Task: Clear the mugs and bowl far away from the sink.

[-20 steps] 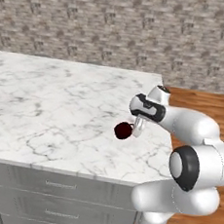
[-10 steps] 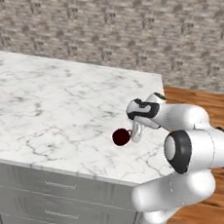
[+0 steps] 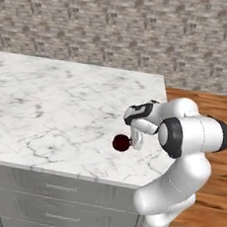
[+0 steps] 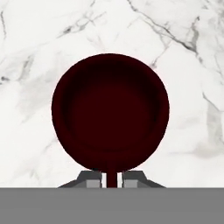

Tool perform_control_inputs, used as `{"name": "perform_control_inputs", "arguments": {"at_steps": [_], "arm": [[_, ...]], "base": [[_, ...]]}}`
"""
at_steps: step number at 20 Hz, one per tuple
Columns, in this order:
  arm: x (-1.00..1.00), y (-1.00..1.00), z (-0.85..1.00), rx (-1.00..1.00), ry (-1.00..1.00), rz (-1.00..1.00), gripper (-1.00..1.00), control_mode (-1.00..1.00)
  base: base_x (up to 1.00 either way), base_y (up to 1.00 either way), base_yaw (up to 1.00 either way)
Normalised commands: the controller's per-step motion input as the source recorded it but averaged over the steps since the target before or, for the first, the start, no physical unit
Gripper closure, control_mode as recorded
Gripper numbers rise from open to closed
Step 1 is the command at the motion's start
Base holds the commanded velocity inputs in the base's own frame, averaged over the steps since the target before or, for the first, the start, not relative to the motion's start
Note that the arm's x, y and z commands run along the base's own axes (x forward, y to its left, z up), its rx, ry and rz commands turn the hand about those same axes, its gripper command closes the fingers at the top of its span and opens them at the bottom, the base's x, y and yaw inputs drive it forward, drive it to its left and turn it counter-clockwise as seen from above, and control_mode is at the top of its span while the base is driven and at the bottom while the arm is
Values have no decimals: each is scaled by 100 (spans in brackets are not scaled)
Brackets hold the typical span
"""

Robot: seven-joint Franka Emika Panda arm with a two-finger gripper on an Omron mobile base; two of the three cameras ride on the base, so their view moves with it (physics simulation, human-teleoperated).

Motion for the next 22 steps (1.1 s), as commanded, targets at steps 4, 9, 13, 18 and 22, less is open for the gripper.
{"name": "perform_control_inputs", "arguments": {"at_steps": [4, 9, 13, 18, 22], "arm": [[9, -2, -15, -1, -2, 10, -100, -100], [-15, -25, 61, 5, -2, 15, -100, -100], [-31, -12, 100, 0, 0, 12, -100, -100], [-20, 1, 100, 0, 1, -14, -100, -100], [-13, 0, 100, 0, -1, -54, -100, -100]], "base": [[0, 0, 0], [0, 0, 0], [0, 0, 0], [0, 0, 0], [0, 0, 0]]}}
